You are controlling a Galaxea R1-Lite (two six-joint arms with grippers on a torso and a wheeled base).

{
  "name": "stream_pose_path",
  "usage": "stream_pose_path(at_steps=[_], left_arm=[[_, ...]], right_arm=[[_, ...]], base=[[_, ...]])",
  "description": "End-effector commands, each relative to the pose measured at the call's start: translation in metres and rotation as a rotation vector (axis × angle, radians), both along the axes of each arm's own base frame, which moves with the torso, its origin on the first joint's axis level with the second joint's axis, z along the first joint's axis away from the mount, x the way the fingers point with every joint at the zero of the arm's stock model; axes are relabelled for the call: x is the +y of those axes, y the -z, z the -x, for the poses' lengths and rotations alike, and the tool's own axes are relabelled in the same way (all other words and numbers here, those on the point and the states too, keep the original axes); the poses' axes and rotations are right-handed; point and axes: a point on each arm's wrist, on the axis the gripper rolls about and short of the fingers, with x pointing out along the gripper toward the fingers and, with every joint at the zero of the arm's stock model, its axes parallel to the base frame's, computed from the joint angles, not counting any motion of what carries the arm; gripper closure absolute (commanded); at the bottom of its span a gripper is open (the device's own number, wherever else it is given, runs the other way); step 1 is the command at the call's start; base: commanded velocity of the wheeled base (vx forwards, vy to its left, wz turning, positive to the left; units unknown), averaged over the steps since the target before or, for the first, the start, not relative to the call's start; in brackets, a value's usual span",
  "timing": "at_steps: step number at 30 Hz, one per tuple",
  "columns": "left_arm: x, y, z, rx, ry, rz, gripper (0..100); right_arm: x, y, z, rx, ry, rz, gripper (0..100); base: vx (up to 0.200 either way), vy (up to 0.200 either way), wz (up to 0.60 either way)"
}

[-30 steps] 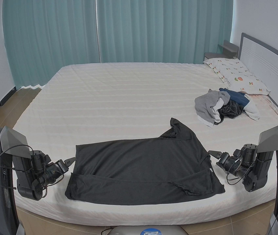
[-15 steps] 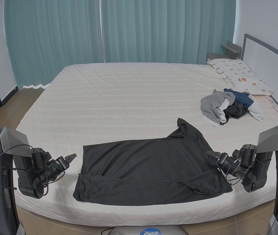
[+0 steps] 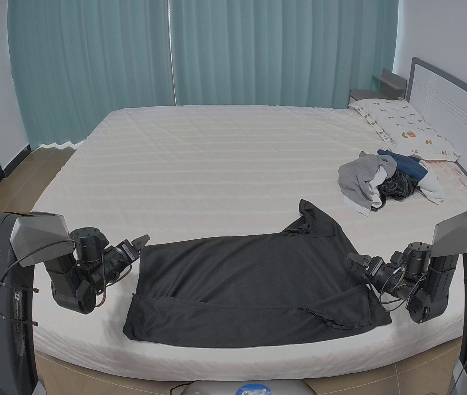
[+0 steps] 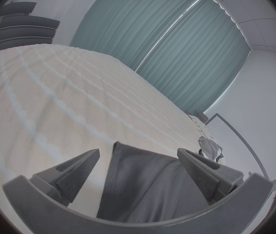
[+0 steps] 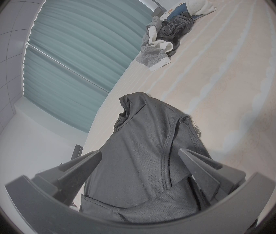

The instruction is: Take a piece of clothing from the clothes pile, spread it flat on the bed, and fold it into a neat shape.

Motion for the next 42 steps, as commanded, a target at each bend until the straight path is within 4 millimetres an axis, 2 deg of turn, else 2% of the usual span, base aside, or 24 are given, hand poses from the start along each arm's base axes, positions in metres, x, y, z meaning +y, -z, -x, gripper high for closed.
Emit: stream_pose_path(at_steps=[1, 5, 6, 8, 18, 42], left_arm=[[-0.011, -0.012, -0.035, -0.003, 0.015, -0.003, 0], [-0.011, -0.012, -0.058, 0.007, 0.012, 0.029, 0], [-0.010, -0.012, -0.059, 0.007, 0.010, 0.032, 0], [-0.010, 0.004, -0.070, 0.022, -0.016, 0.058, 0], [-0.017, 0.017, -0.069, 0.083, -0.005, 0.055, 0], [-0.018, 0.030, -0.066, 0.103, 0.006, 0.008, 0]], right_arm=[[0.000, 0.000, 0.000, -0.005, -0.002, 0.001, 0], [0.001, 0.000, 0.000, -0.005, -0.004, 0.003, 0], [0.001, 0.000, 0.000, -0.005, -0.004, 0.003, 0], [0.001, 0.000, 0.000, -0.004, -0.004, 0.004, 0], [0.002, 0.003, 0.001, 0.001, -0.006, 0.008, 0], [0.002, 0.002, 0.000, -0.001, -0.007, 0.007, 0]], base=[[0.000, 0.000, 0.00], [0.000, 0.000, 0.00], [0.000, 0.000, 0.00], [0.000, 0.000, 0.00], [0.000, 0.000, 0.00], [0.000, 0.000, 0.00]])
